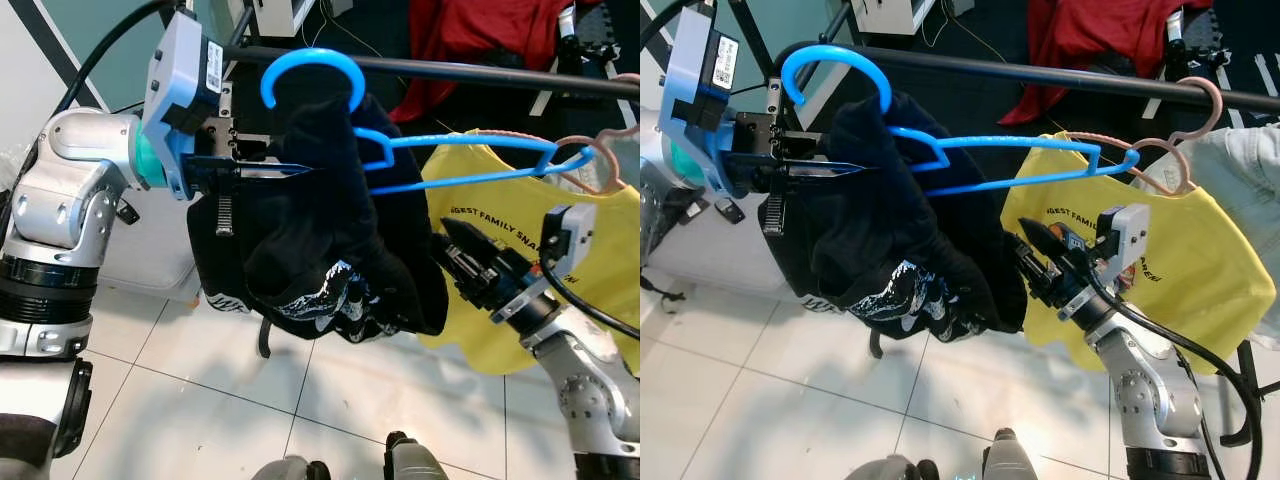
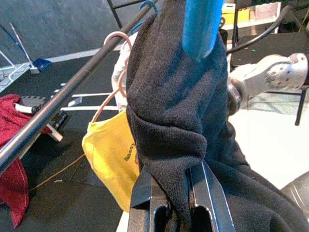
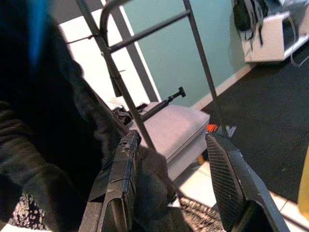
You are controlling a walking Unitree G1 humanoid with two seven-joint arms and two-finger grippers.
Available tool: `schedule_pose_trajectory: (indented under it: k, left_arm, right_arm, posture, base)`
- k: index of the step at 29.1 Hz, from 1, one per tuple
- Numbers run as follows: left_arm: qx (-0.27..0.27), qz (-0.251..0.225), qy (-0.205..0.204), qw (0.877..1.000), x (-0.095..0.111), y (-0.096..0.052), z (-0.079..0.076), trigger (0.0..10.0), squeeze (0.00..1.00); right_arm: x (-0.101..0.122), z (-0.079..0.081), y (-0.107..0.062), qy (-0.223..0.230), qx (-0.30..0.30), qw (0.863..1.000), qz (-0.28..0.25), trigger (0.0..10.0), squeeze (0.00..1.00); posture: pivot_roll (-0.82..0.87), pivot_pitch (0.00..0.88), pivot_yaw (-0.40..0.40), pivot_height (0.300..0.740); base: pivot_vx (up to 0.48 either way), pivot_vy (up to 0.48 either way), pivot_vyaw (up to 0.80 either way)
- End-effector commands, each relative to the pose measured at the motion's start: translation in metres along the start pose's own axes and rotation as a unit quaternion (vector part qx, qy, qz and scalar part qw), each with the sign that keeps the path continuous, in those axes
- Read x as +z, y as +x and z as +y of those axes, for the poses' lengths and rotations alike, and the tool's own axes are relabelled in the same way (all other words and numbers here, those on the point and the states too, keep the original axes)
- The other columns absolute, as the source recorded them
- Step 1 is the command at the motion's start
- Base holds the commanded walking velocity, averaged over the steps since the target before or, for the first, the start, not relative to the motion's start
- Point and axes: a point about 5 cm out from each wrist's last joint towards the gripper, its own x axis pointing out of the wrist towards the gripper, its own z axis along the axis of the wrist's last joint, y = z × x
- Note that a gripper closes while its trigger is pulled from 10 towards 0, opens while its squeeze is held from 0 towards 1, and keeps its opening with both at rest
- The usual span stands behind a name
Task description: Hang hanger
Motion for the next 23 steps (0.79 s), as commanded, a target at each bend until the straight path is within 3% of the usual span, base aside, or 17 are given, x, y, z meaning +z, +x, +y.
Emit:
schedule_pose_trajectory:
  k: [1,3,5,7,10,16,23]
  left_arm:
    - [0.009,-0.001,0.009,1.000,0.003,-0.004,0.001,10.0,0.00]
    - [0.010,0.001,0.007,1.000,0.001,-0.004,0.000,10.0,0.00]
    - [0.006,0.000,0.002,1.000,0.001,-0.004,-0.001,10.0,0.00]
    - [0.006,0.000,0.002,1.000,0.001,-0.004,-0.001,10.0,0.00]
    - [0.001,-0.005,-0.001,1.000,0.001,-0.002,-0.002,10.0,0.00]
    - [-0.001,-0.011,0.000,1.000,0.002,0.001,-0.001,10.0,0.00]
    - [-0.001,-0.014,0.004,1.000,0.007,-0.001,-0.002,10.0,0.00]
  right_arm:
    - [0.004,0.007,-0.007,-0.015,0.011,1.000,0.005,10.0,0.00]
    - [0.008,0.016,-0.015,-0.026,0.030,0.999,0.017,10.0,0.00]
    - [0.004,0.036,-0.031,-0.034,0.071,0.995,0.065,10.0,0.00]
    - [0.004,0.036,-0.031,-0.034,0.071,0.995,0.065,10.0,0.00]
    - [-0.007,0.043,-0.038,-0.036,0.084,0.990,0.106,10.0,0.00]
    - [-0.013,0.038,-0.037,-0.045,0.074,0.989,0.120,10.0,0.00]
    - [-0.006,0.014,-0.031,-0.104,0.009,0.989,0.108,10.0,0.00]
  posture:
    - [-0.12,0.080,0.138,0.740]
    - [-0.14,0.084,0.143,0.740]
    - [-0.15,0.093,0.141,0.740]
    - [-0.15,0.093,0.141,0.740]
    - [-0.16,0.098,0.142,0.740]
    - [-0.16,0.094,0.141,0.740]
    - [-0.14,0.088,0.132,0.740]
  base:
    - [0.000,0.000,0.00]
    - [0.000,0.000,0.00]
    - [0.000,0.000,0.00]
    - [0.000,0.000,0.00]
    - [0.000,0.000,0.00]
    - [0.000,0.000,0.00]
    - [0.000,0.000,0.00]
